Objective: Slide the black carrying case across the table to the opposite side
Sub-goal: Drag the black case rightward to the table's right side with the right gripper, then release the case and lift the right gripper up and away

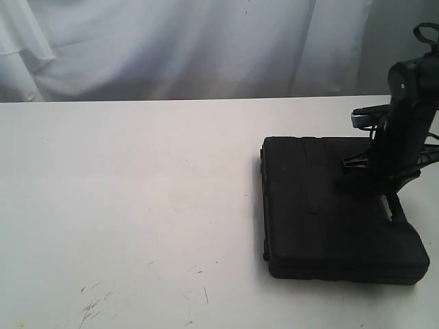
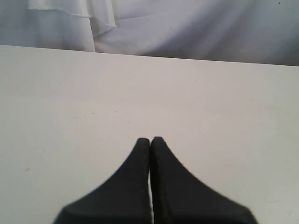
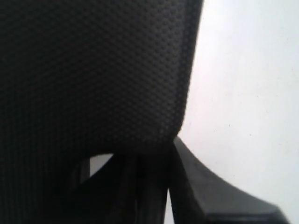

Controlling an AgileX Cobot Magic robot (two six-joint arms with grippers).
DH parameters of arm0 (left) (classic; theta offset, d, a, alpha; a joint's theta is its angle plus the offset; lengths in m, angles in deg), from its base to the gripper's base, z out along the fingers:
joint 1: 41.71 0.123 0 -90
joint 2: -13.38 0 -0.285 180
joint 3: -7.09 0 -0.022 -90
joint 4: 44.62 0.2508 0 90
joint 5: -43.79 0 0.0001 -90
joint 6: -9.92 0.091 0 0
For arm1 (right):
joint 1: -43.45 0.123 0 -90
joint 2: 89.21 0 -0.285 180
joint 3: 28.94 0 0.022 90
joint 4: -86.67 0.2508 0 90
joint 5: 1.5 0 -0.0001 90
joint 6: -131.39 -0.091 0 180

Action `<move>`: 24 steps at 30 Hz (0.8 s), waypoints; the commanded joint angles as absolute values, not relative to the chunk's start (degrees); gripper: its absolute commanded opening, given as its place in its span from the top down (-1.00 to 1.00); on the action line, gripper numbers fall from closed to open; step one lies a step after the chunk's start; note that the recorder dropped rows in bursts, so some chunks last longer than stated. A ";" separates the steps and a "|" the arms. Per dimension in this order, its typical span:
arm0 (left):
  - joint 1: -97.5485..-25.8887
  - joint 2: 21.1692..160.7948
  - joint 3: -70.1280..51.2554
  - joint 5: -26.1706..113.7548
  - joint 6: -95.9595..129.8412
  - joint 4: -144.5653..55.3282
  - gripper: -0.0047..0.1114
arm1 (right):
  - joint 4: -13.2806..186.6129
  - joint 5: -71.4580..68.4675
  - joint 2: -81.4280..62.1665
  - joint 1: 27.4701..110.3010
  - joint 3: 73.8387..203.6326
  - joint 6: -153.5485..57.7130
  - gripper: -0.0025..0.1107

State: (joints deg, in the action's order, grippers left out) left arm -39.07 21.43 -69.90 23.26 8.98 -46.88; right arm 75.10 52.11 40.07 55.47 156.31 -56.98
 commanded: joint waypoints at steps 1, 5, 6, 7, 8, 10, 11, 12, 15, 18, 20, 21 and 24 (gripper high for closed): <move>-39.05 21.17 -70.13 24.12 8.87 -46.90 0.92 | 73.12 50.61 38.86 55.15 155.85 -56.49 0.96; -39.05 21.17 -70.13 24.12 8.87 -46.90 0.92 | 73.12 48.99 37.82 54.88 155.85 -56.49 0.81; -39.05 21.17 -70.13 24.12 8.87 -46.90 0.92 | 73.22 48.61 37.29 54.79 155.85 -56.49 0.72; -39.05 21.17 -70.13 24.12 8.87 -46.90 0.92 | 73.22 48.61 36.97 54.79 155.85 -56.49 0.62; -39.05 21.17 -70.13 24.12 8.87 -46.90 0.92 | 73.42 48.44 36.66 54.79 155.85 -56.49 0.54; -39.05 21.17 -70.13 24.12 8.87 -46.90 0.92 | 74.14 48.31 36.01 54.79 155.85 -56.49 0.35; -39.05 21.17 -70.13 24.12 8.87 -46.90 0.92 | 74.27 48.31 35.88 54.79 155.85 -56.64 0.30; -39.05 21.17 -70.13 24.12 8.87 -46.90 0.92 | 74.41 48.69 35.51 54.79 155.85 -56.62 0.23; -39.05 21.17 -70.13 24.12 8.87 -46.90 0.92 | 74.56 50.75 34.76 54.79 155.85 -56.75 0.19; -39.05 21.17 -70.13 24.12 8.87 -46.90 0.92 | 75.89 52.08 32.72 54.79 155.85 -58.25 0.22; -39.05 21.17 -70.13 24.12 8.87 -46.90 0.92 | 77.04 52.35 30.21 54.79 155.85 -59.98 0.31; -39.05 21.17 -70.13 24.12 8.87 -46.90 0.92 | 78.15 52.66 28.57 54.79 155.85 -60.20 0.41; -39.05 21.17 -70.13 24.12 8.87 -46.90 0.92 | 83.76 52.91 23.09 54.89 155.85 -57.90 0.81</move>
State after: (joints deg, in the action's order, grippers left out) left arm -39.07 21.43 -69.90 23.26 8.98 -46.88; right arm 79.30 52.19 28.14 55.33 155.86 -59.33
